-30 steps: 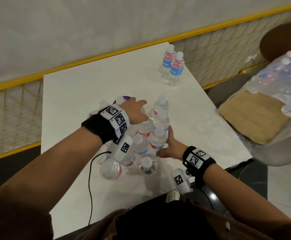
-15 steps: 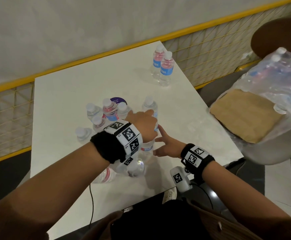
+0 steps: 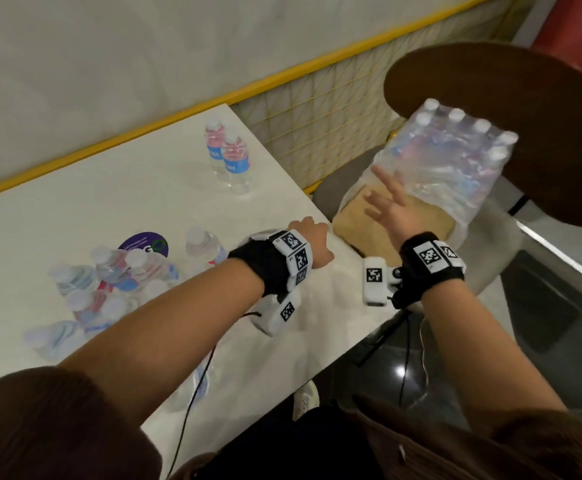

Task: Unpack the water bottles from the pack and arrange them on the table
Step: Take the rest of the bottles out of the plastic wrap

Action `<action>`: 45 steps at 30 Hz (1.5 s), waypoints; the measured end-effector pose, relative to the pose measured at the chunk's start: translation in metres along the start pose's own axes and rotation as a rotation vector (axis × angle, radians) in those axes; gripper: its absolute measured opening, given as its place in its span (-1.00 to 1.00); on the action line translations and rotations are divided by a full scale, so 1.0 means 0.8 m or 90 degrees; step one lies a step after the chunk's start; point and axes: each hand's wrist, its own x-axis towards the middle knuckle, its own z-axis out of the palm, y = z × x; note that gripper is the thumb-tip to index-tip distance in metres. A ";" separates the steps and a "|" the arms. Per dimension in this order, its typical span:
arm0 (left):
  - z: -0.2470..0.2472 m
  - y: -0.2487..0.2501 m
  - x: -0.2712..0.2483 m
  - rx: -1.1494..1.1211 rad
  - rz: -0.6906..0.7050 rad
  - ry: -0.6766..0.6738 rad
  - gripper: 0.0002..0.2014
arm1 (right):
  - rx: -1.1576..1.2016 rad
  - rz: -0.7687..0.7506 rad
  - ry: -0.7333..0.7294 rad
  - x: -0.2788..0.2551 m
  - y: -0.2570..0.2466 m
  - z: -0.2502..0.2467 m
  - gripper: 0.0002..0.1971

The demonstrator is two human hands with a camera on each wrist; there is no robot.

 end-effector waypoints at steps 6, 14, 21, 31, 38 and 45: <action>-0.018 0.051 0.070 -0.060 0.057 0.102 -0.41 | 0.117 0.014 0.063 0.019 0.004 -0.020 -0.57; -0.026 0.068 0.117 -0.059 0.083 0.163 -0.38 | 0.088 -0.027 0.074 0.014 0.004 -0.034 -0.68; -0.042 0.051 0.125 -0.264 0.060 0.305 -0.81 | -0.132 0.054 0.059 0.001 0.037 -0.048 -0.69; -0.045 0.060 0.144 -0.350 0.130 0.342 -0.70 | -0.160 0.079 0.108 -0.001 0.042 -0.074 -0.48; -0.054 0.061 0.128 -0.469 0.153 0.328 -0.70 | -0.232 0.112 0.098 0.011 0.036 -0.062 -0.33; -0.059 0.044 0.095 -0.417 0.226 0.212 -0.62 | -0.343 0.236 0.108 0.050 0.005 -0.059 -0.44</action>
